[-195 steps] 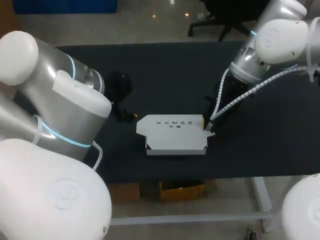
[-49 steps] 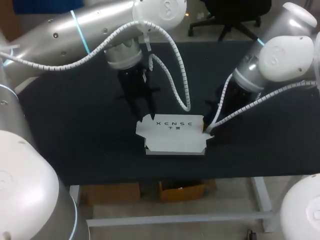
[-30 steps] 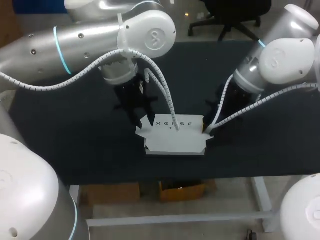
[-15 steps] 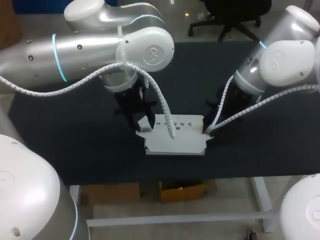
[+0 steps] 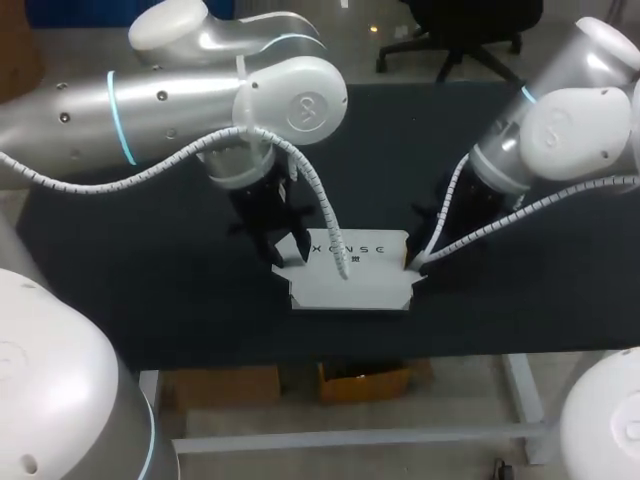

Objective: Assemble the packaging by folding the flat box into shape, placing the metal phone stand inside, and closing the box properly

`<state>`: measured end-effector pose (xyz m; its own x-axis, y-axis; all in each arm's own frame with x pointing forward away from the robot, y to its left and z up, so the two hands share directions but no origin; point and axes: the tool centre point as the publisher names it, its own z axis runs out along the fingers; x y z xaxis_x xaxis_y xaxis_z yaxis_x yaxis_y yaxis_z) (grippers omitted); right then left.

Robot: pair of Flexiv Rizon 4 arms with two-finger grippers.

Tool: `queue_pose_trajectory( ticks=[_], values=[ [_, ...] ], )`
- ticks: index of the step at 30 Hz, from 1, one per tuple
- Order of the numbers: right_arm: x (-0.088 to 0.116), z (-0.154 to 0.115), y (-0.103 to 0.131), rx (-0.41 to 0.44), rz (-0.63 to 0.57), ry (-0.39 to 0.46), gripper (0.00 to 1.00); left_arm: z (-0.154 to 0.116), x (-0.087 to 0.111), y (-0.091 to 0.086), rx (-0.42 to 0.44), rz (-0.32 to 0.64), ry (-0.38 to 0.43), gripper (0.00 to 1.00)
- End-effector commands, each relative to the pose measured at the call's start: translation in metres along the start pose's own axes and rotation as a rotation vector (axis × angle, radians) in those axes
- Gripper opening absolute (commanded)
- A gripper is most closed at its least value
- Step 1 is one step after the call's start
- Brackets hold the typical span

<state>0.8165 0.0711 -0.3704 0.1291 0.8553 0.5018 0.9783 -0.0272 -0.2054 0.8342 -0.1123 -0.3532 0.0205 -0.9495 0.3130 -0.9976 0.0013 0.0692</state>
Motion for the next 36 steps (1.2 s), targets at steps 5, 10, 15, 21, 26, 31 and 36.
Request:
queue_pose_trajectory(
  ticks=[5, 10, 15, 21, 26, 31, 36],
  values=[
    [-0.004, 0.004, -0.003, -0.050, 0.000, 0.004, 0.35, 0.002, 0.001, 0.000, -0.003, 0.009, 0.008, 0.47],
    [-0.006, 0.005, -0.002, -0.064, -0.001, 0.007, 0.35, 0.003, 0.001, 0.001, 0.001, 0.011, 0.015, 0.47],
    [-0.006, 0.005, -0.001, -0.072, -0.004, 0.007, 0.35, 0.004, 0.001, 0.002, 0.004, 0.014, 0.023, 0.47],
    [-0.005, 0.006, 0.000, -0.077, -0.006, 0.008, 0.35, 0.005, -0.002, 0.004, 0.014, 0.006, 0.034, 0.46],
    [-0.005, 0.006, 0.001, -0.080, -0.007, 0.010, 0.35, 0.009, -0.005, 0.005, 0.022, 0.001, 0.042, 0.47],
    [-0.005, 0.008, 0.003, -0.087, -0.007, 0.013, 0.35, 0.014, -0.006, 0.006, 0.028, -0.002, 0.063, 0.46],
    [-0.005, 0.009, 0.004, -0.098, -0.009, 0.015, 0.35, 0.017, -0.007, 0.006, 0.037, -0.007, 0.083, 0.46]
  ],
)
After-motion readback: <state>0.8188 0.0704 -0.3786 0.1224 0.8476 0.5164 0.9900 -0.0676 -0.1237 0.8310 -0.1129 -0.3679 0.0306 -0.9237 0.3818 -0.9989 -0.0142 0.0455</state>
